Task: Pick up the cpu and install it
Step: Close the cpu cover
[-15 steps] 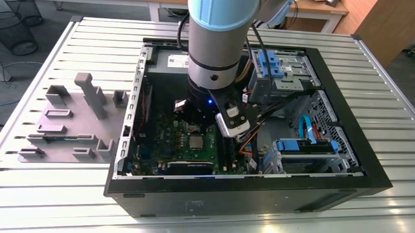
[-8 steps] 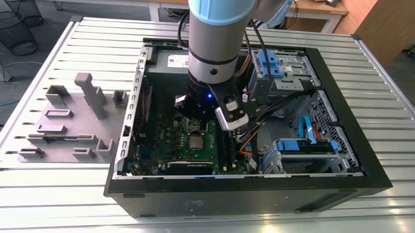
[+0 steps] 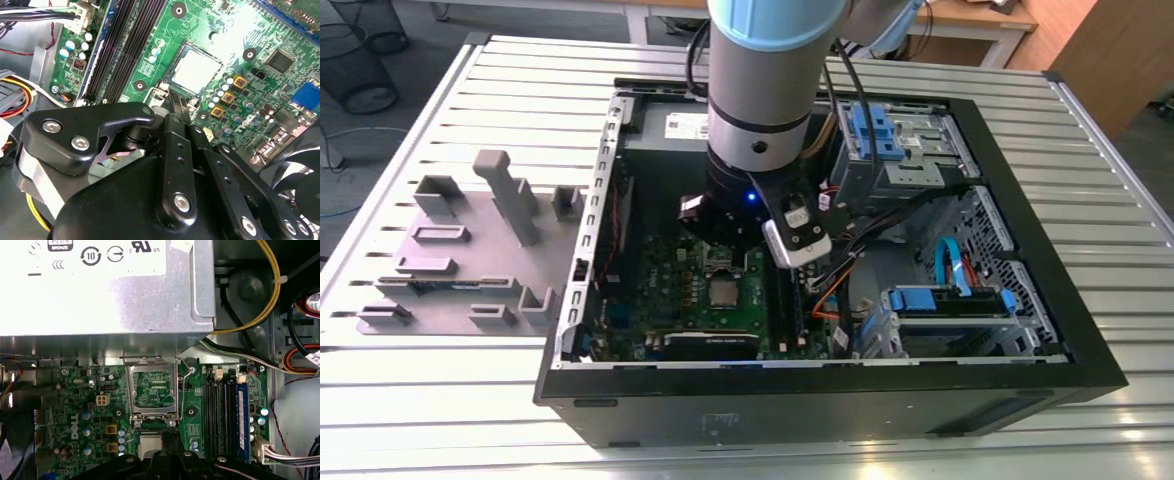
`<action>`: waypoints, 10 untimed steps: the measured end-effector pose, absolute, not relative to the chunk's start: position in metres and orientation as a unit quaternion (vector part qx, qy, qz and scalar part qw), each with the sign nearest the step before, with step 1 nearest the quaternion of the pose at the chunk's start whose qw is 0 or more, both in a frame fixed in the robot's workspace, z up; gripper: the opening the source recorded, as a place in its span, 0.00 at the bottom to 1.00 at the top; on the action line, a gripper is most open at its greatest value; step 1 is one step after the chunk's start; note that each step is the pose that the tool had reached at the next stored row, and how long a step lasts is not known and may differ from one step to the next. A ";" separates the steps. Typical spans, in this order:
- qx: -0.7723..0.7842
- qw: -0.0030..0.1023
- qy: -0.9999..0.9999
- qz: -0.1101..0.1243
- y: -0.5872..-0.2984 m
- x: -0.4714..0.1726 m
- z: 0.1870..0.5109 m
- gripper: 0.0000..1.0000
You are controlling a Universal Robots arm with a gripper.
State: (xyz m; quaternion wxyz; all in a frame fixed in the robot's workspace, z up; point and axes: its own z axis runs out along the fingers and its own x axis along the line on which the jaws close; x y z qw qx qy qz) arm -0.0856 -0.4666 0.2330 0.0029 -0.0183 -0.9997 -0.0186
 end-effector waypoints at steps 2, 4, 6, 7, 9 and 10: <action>-0.018 0.003 -1.000 -0.019 -0.463 -0.076 0.233 0.11; -0.018 0.003 -1.000 -0.019 -0.462 -0.075 0.232 0.11; -0.018 0.003 -1.000 -0.019 -0.462 -0.074 0.232 0.11; -0.018 0.003 -1.000 -0.019 -0.462 -0.074 0.232 0.11; -0.018 0.003 -1.000 -0.018 -0.462 -0.074 0.234 0.11; -0.018 0.003 -1.000 -0.019 -0.462 -0.074 0.234 0.11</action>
